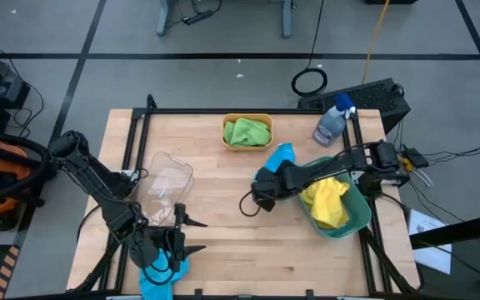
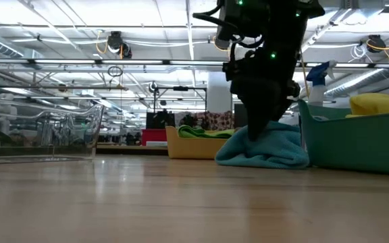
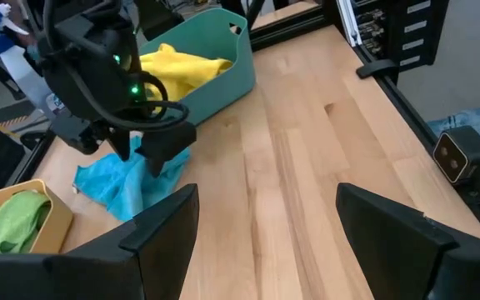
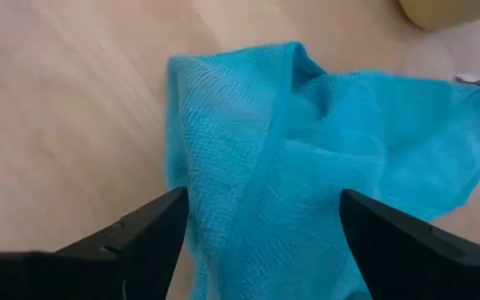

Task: Sort microfiber towel by color & place in baskets
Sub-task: Put the top blue microfiber cloth into the transparent bin

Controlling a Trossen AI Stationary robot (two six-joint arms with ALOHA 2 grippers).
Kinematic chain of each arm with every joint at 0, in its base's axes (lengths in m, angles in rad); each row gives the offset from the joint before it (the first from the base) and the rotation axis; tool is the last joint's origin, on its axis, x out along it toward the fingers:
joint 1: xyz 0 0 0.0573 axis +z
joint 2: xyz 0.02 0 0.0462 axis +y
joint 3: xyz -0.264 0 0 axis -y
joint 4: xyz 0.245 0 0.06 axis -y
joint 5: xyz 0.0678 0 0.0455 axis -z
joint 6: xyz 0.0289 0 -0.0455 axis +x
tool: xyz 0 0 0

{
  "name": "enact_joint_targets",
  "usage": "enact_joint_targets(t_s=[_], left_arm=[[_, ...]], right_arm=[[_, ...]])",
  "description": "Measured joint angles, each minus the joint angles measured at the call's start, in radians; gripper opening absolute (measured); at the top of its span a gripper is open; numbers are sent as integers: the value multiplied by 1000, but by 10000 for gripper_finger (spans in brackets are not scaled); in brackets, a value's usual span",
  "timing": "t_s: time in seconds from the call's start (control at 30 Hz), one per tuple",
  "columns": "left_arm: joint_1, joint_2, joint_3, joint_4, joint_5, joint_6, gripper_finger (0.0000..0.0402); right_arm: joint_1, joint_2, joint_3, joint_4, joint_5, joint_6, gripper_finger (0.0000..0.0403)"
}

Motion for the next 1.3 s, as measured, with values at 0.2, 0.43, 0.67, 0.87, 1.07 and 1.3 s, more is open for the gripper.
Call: enact_joint_targets(t_s=[0.2, 0.43, 0.67, 0.87, 1.07, 1.3], left_arm=[[0, 0, 0, -1, 0, 1, 290], [0, 0, 0, -2, 0, 1, 290], [0, 0, 0, -2, 0, 1, 290], [0, 0, 0, -2, 0, 1, 290], [0, 0, 0, -3, 0, 1, 290], [0, 0, 0, -7, 0, 1, 290]], right_arm=[[-3, 92, 0, 34, -77, -52, 303], [-24, 137, 5, 52, -126, -75, 297], [-18, 130, 2, 73, -132, -75, 233], [-1, 132, 1, 102, -133, -76, 104], [21, 134, 3, 160, -109, -107, 11], [111, 138, 142, 174, -6, -148, 16]])
